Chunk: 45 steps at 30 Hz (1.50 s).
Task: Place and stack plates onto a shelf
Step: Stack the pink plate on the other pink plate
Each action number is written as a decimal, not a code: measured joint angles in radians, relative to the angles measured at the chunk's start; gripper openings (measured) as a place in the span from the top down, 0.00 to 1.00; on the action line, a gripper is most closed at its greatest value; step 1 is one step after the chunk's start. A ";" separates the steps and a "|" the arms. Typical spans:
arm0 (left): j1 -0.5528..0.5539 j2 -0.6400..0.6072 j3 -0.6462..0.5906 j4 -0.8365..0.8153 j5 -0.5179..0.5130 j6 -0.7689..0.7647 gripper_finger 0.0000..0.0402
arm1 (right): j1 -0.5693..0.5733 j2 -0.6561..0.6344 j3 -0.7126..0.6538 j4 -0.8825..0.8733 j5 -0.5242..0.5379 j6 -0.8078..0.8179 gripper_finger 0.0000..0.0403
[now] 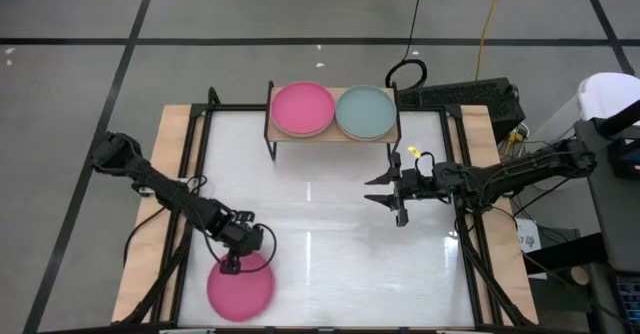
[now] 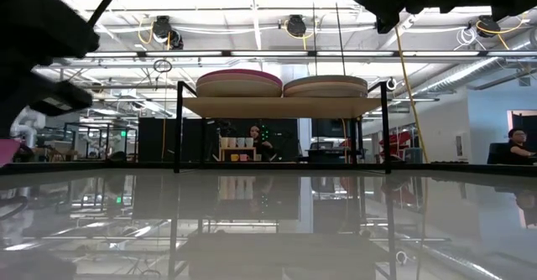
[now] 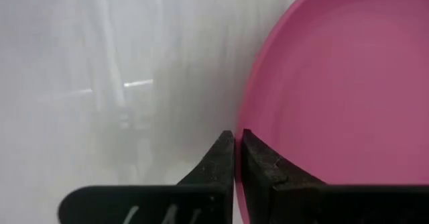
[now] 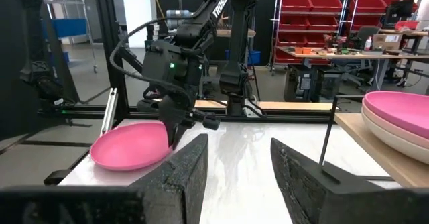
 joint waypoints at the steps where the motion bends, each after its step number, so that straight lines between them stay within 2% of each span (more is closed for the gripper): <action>1: 0.009 0.000 0.017 -0.013 -0.005 0.008 0.98 | 0.000 0.000 0.000 0.000 0.000 0.000 0.64; 12: 0.121 0.002 0.228 -0.252 -0.075 0.121 0.98 | 0.000 0.000 0.000 0.000 0.000 0.000 0.64; 21: 0.225 -0.009 0.434 -0.333 -0.114 0.273 0.98 | 0.000 0.000 0.000 0.000 0.000 0.003 0.64; 27: 0.308 -0.014 0.640 -0.501 -0.292 0.415 0.98 | 0.000 0.000 0.000 0.000 0.003 0.001 0.64; 30: 0.382 -0.014 0.732 -0.510 -0.382 0.462 0.98 | 0.000 0.000 0.000 -0.001 0.003 0.000 0.64; 33: 0.486 -0.014 0.813 -0.513 -0.528 0.424 0.98 | -0.001 0.000 0.000 -0.001 0.003 0.000 0.64; 35: 0.581 -0.015 0.856 -0.491 -0.574 0.389 0.98 | -0.001 0.000 0.000 -0.001 0.003 0.000 0.64; 37: 0.680 -0.015 0.880 -0.446 -0.574 0.355 0.98 | -0.001 0.000 0.000 -0.001 0.003 0.000 0.64; 39: 0.781 -0.014 0.902 -0.420 -0.533 0.331 0.98 | -0.001 0.000 0.000 -0.001 0.003 0.000 0.64; 45: 1.077 0.008 0.914 -0.357 -0.211 0.269 0.98 | -0.001 0.000 0.000 -0.001 0.009 -0.014 0.64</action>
